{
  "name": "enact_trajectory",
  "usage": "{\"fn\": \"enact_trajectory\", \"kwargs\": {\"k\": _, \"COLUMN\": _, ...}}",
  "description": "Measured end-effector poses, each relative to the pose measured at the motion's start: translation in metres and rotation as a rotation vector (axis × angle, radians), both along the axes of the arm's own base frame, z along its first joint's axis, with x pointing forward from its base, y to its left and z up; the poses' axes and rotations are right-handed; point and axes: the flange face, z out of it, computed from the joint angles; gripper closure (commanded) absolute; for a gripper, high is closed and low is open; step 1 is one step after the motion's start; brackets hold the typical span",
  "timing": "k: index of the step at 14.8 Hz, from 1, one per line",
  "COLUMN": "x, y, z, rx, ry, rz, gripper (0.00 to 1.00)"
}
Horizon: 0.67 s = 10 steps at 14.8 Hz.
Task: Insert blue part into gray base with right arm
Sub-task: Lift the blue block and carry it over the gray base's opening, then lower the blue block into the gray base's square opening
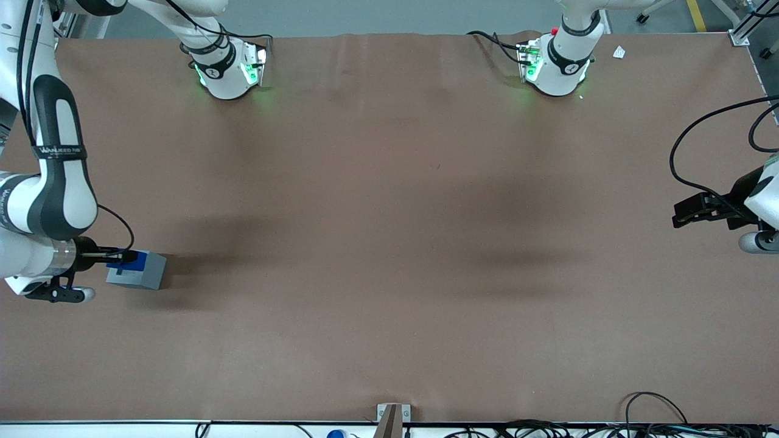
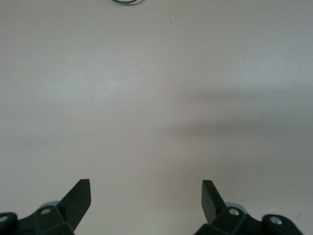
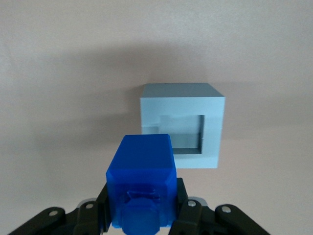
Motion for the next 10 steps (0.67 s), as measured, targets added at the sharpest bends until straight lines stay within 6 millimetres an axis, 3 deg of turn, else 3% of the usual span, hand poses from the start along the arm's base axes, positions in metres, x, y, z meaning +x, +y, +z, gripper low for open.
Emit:
{"fn": "enact_trajectory", "kwargs": {"k": 6, "x": 0.001, "y": -0.015, "z": 0.001, "rx": 0.003, "ry": -0.033, "rz": 0.024, "gripper": 1.00}}
{"fn": "enact_trajectory", "kwargs": {"k": 10, "x": -0.001, "y": -0.025, "z": -0.009, "rx": 0.006, "ry": -0.025, "rz": 0.018, "gripper": 1.00}}
